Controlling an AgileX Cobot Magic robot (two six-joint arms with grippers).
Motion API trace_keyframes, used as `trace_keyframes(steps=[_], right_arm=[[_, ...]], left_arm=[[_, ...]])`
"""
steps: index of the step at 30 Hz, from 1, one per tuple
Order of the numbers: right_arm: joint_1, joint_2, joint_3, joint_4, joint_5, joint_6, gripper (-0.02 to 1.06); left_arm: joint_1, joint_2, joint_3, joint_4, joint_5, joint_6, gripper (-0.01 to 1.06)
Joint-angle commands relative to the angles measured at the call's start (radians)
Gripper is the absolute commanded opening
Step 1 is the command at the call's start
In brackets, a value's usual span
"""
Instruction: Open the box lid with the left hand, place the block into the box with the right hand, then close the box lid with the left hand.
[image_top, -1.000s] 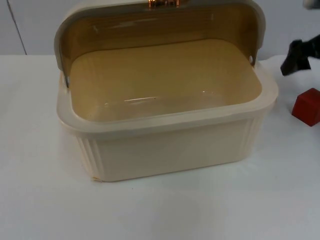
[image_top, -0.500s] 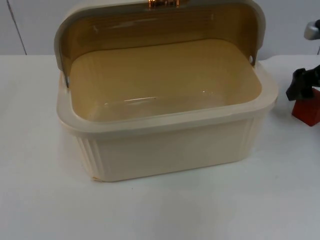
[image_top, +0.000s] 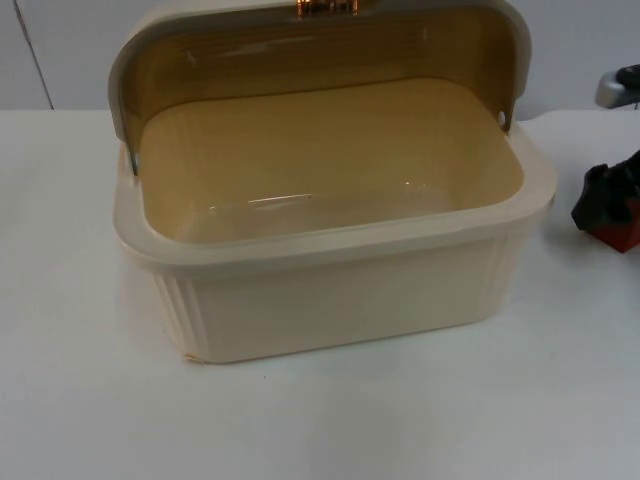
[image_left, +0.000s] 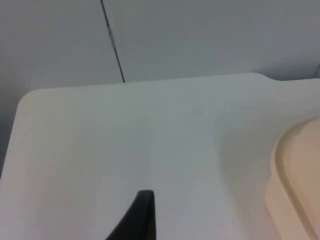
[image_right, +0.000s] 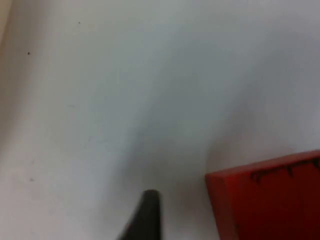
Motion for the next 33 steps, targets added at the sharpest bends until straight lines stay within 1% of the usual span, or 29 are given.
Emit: trace_keyframes(steps=[1,3,4,5,7,8,9,11,17,20,21,22,28,29,30,33], right_arm=[[0.005,-0.003,0.004,-0.005,0.008,-0.012,0.7],[0.005,-0.003,0.004,-0.005,0.008,-0.006,0.43],[0.003,-0.003,0.004,-0.005,0.008,0.003,0.32],[0.003,-0.003,0.004,-0.005,0.008,0.003,0.32],[0.003,-0.003,0.004,-0.005,0.01,0.041,0.12],[0.003,-0.003,0.004,-0.005,0.012,0.062,0.04],[0.003,-0.006,0.004,-0.005,0.018,0.088,0.0],[0.003,-0.017,0.004,-0.005,0.033,0.125,0.0],[0.003,-0.085,0.004,-0.005,0.071,0.131,0.0],[0.003,-0.173,0.002,-0.005,0.089,0.162,0.0],[0.003,-0.211,-0.012,-0.005,0.118,0.176,0.0],[0.003,-0.211,-0.012,-0.005,0.118,0.176,0.0],[0.003,-0.374,-0.181,-0.009,0.344,0.327,0.0],[0.003,-0.374,-0.181,-0.009,0.344,0.327,0.0],[0.003,-0.385,-0.199,-0.009,0.367,0.336,0.0],[0.005,-0.441,-0.301,-0.009,0.498,0.352,0.0]], left_arm=[[-0.006,-0.004,0.003,-0.009,-0.004,-0.001,1.05],[-0.006,-0.006,0.003,-0.009,-0.011,-0.001,1.05],[-0.006,-0.008,0.003,-0.009,-0.013,-0.001,1.05],[-0.006,-0.008,0.003,-0.009,-0.013,-0.001,1.05],[-0.006,-0.012,0.003,-0.009,-0.015,-0.001,1.05],[-0.006,-0.014,0.003,-0.009,-0.017,-0.001,1.05],[-0.006,-0.014,0.003,-0.009,-0.017,-0.001,1.05],[-0.006,-0.014,0.003,-0.009,-0.017,-0.001,1.05],[-0.006,-0.014,0.003,-0.009,-0.017,0.0,1.05],[-0.006,-0.014,0.003,-0.009,-0.017,0.008,1.05],[-0.006,-0.014,0.003,-0.009,-0.017,0.008,1.05],[-0.006,-0.014,0.003,-0.009,-0.017,0.008,1.05],[-0.006,-0.014,0.003,-0.015,-0.017,0.008,1.05],[-0.006,-0.014,0.003,-0.015,-0.017,0.008,1.05],[-0.006,-0.014,0.003,-0.017,-0.017,0.008,1.05],[-0.006,-0.014,0.003,-0.024,-0.017,0.008,1.05]])
